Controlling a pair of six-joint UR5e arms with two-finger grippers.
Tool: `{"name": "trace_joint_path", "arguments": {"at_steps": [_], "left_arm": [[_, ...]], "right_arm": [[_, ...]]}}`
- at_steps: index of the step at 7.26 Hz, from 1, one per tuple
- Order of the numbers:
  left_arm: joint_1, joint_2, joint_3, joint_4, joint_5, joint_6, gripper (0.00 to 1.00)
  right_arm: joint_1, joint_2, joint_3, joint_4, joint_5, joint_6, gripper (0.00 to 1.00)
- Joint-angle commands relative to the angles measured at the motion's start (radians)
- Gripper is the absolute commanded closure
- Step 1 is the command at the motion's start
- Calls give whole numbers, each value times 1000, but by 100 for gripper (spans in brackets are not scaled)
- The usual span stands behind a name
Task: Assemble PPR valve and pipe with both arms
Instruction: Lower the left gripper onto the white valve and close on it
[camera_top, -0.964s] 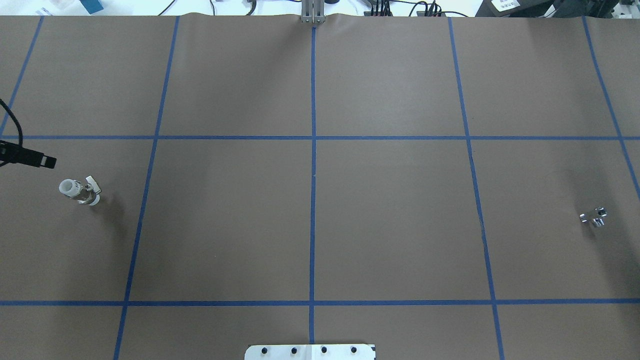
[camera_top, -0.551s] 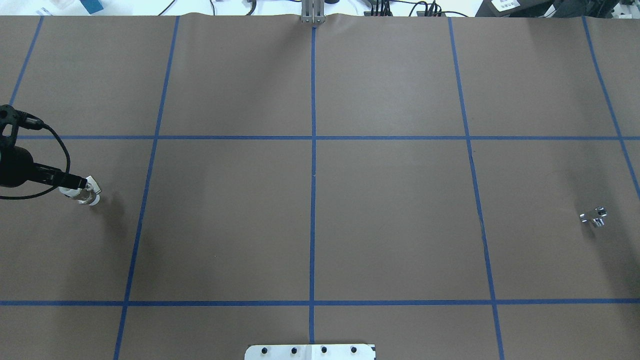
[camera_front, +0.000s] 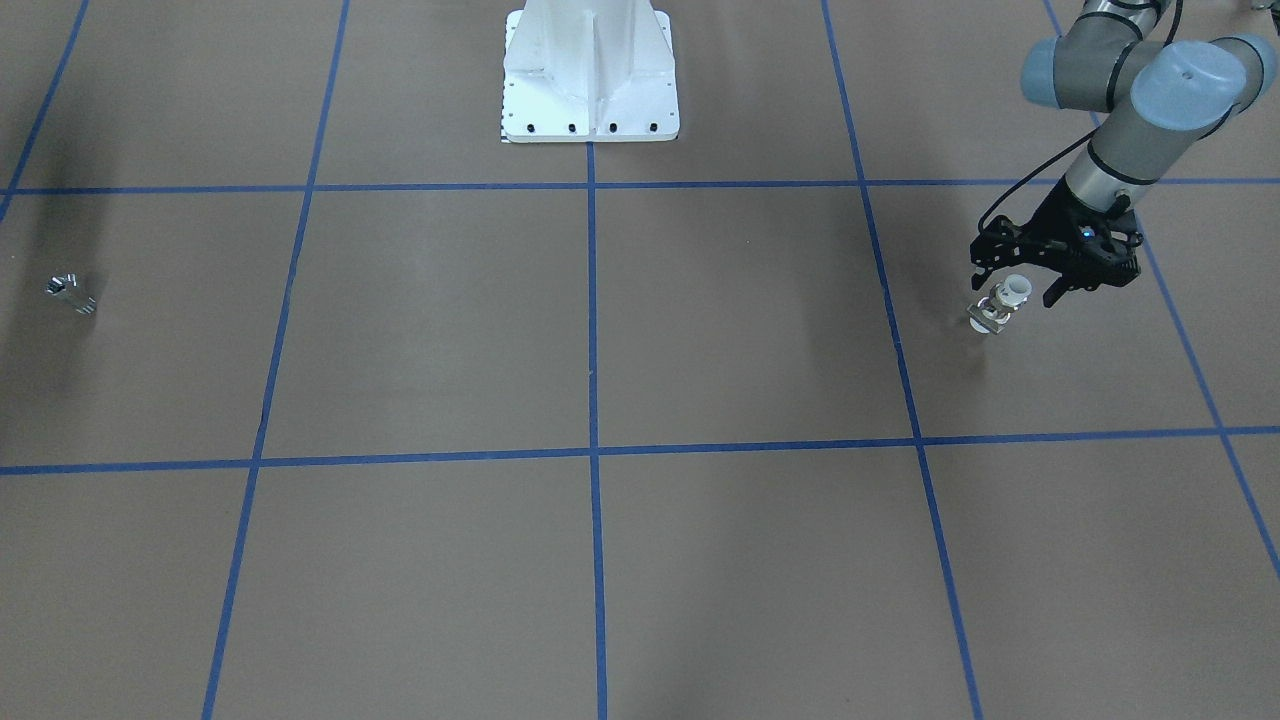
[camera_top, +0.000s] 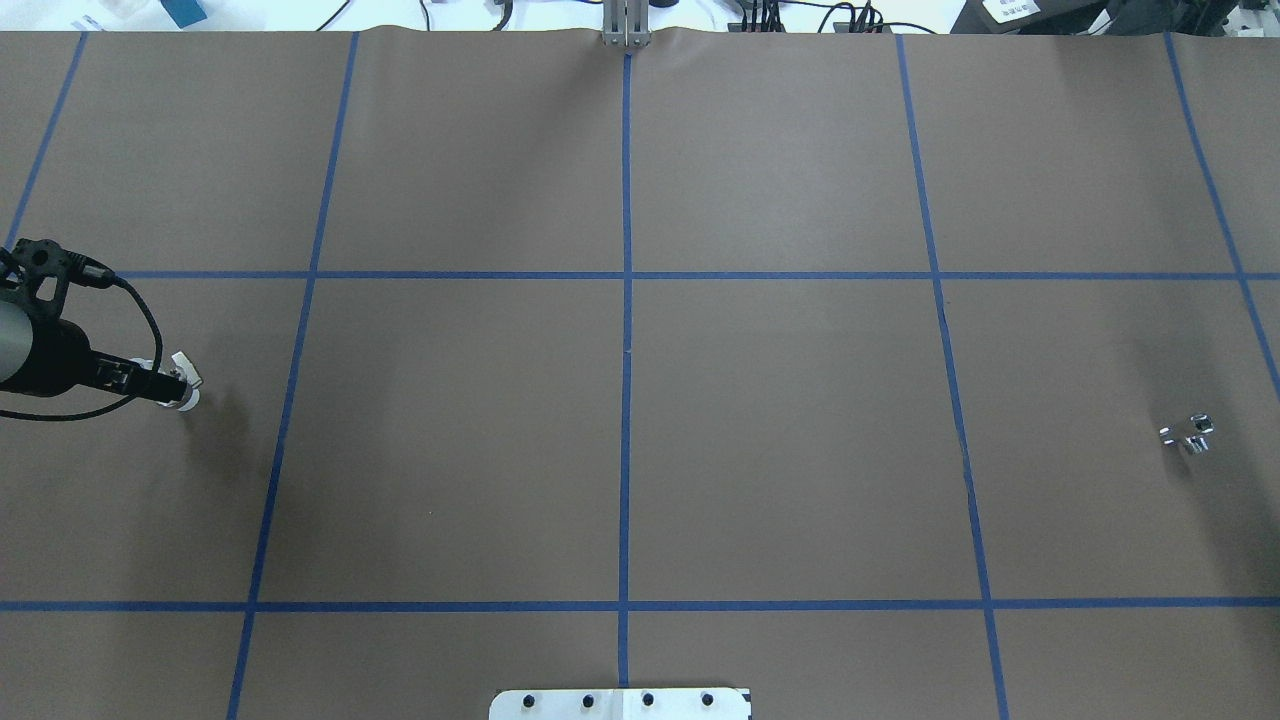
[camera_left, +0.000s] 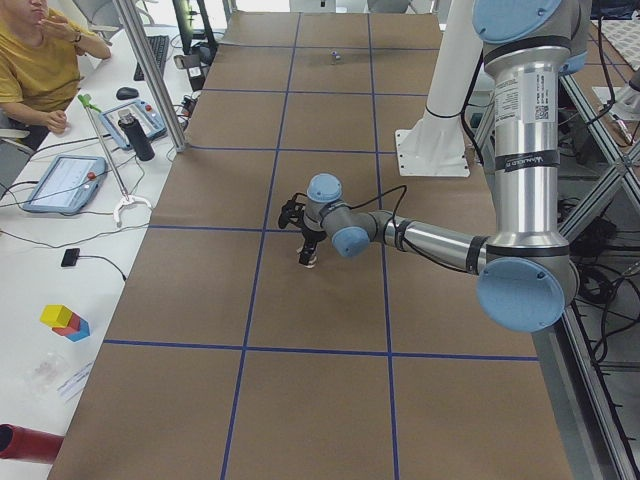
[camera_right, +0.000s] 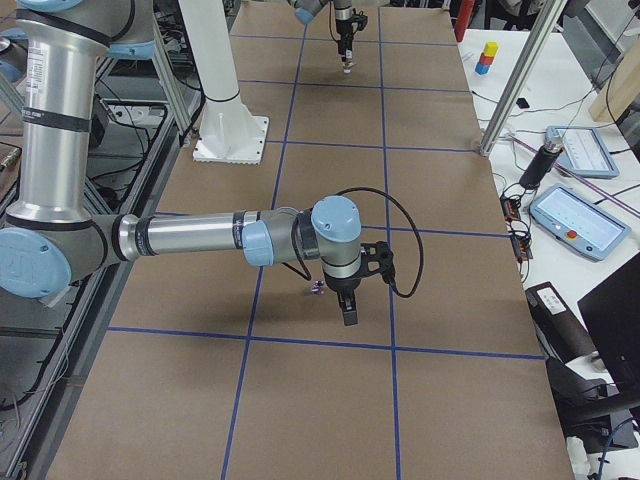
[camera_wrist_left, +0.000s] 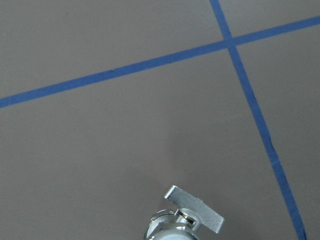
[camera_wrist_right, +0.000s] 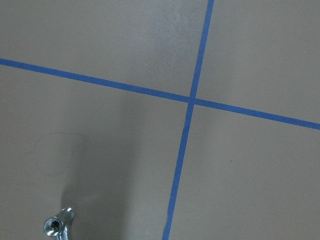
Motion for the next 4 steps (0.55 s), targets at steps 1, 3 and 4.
{"name": "trace_joint_path", "arguments": {"at_steps": [1,3,4], "left_arm": [[6,-3,8,0,1,0,10],[5,-3,8,0,1,0,70],[5,-1,7,0,1,0,100]], "right_arm": [[0,0,1,0,0,0,0],[0,0,1,0,0,2,0],[0,0,1,0,0,0,0]]}}
